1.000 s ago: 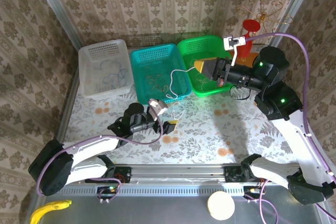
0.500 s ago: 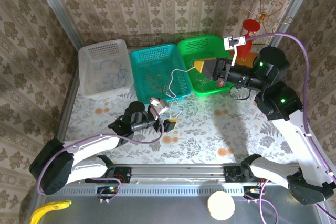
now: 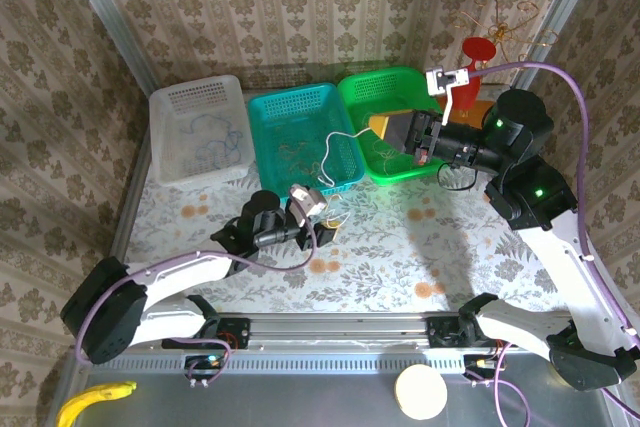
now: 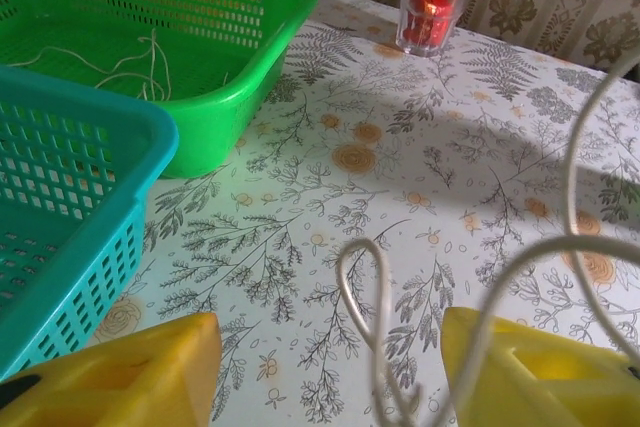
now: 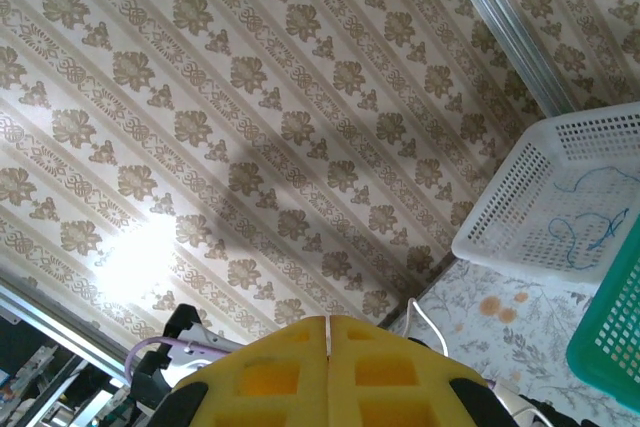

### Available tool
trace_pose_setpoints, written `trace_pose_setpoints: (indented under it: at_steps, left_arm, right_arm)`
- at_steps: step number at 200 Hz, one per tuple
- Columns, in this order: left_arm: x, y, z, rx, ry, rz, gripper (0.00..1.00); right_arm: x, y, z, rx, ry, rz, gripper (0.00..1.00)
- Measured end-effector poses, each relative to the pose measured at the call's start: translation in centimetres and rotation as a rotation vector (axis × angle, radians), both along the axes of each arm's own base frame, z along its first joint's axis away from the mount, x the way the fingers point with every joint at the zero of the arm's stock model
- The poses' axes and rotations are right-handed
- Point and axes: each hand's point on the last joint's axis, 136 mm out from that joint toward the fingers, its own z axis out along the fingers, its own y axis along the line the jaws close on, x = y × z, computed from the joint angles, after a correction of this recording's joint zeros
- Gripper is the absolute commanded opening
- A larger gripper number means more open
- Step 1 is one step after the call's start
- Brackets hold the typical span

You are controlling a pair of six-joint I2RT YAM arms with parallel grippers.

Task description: Untangle the cables

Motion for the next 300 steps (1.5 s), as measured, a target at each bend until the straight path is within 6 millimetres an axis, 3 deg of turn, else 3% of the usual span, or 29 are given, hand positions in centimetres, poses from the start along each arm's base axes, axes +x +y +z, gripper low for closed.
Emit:
trace_pose_setpoints:
  at_steps: [39,67,112,163,199,244,300]
  left_arm:
    - [0.7,-0.8,-0.1,-0.013,0.003,0.003,0.32]
    - [1.0,-1.1,-0.2,-0.029,0.016,0.008,0.0]
    - [1.1,-1.1,-0.1,-0.073,0.037,0.027,0.0]
    - [-0.4,2.0,-5.0,-0.027,0.156,0.117,0.0]
    - [-1.0,4.1,-6.7,-0.019,0.203,0.191,0.0]
    - [-1.2,5.7,-6.8,-0.044,0.213,0.258,0.0]
    - [-1.4,7.1,-6.5,-0.063,0.21,0.309,0.0]
  right_arm:
    - [-0.1,0.0,0.0,0.001,-0.001,0.002,0.0]
    - [-0.2,0.0,0.1,-0.001,-0.005,-0.002,0.0]
    - [0.7,-2.2,2.0,-0.014,-0.072,-0.108,0.0]
    - [4.3,-7.0,5.7,-0.012,-0.167,-0.34,0.0]
    - [7.4,-10.6,6.9,-0.01,-0.177,-0.492,0.0]
    - [10.2,-15.2,8.2,0.041,-0.166,-0.649,0.0]
    - [10.7,-20.1,10.8,0.123,-0.199,-0.789,0.0]
